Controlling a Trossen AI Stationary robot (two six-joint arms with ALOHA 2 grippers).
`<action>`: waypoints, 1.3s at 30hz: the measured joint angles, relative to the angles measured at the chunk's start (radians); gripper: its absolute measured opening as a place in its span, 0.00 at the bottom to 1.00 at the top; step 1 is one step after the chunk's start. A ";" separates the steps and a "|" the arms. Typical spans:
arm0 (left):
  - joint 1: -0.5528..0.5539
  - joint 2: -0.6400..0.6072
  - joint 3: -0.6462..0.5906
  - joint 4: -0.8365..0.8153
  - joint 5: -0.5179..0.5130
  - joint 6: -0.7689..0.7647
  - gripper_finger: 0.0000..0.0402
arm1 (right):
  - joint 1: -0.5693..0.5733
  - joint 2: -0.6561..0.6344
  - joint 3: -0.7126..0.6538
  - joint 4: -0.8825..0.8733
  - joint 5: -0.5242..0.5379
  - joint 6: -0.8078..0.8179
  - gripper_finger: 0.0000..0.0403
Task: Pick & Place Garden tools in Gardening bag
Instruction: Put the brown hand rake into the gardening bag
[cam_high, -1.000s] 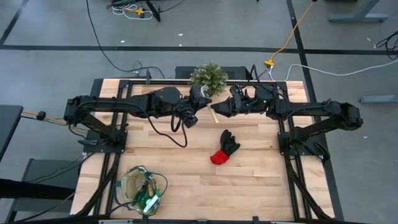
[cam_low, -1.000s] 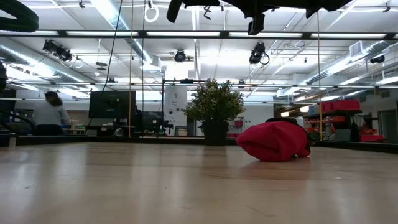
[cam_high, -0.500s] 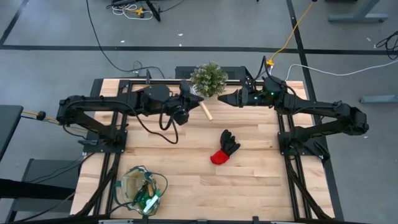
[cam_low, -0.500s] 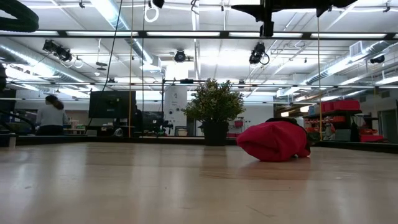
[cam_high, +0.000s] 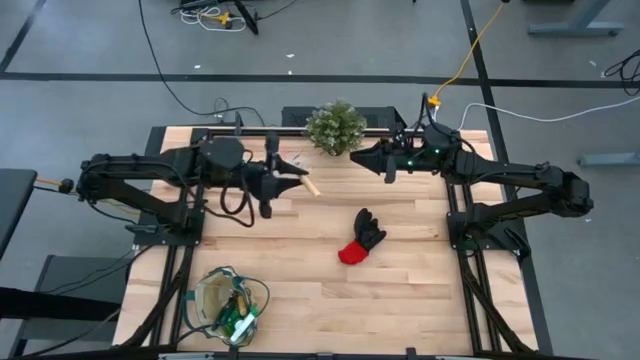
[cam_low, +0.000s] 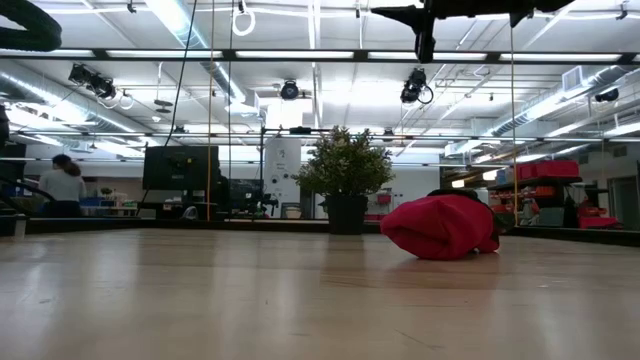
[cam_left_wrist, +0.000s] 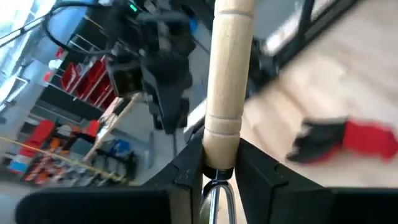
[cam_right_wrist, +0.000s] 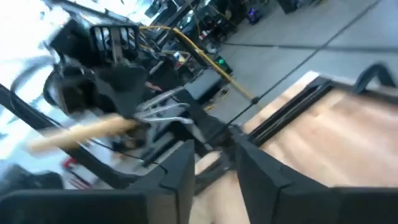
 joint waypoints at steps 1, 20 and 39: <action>-0.005 -0.001 0.002 0.014 0.010 -0.031 0.20 | 0.000 0.000 0.000 -0.005 0.007 -0.036 0.27; -0.022 -0.083 0.002 -0.191 0.119 -0.314 0.20 | 0.062 0.001 0.000 -0.017 0.158 -0.405 0.00; -0.124 -0.173 -0.015 -0.328 0.571 -0.493 0.20 | 0.140 0.001 0.000 -0.017 0.202 -0.417 0.00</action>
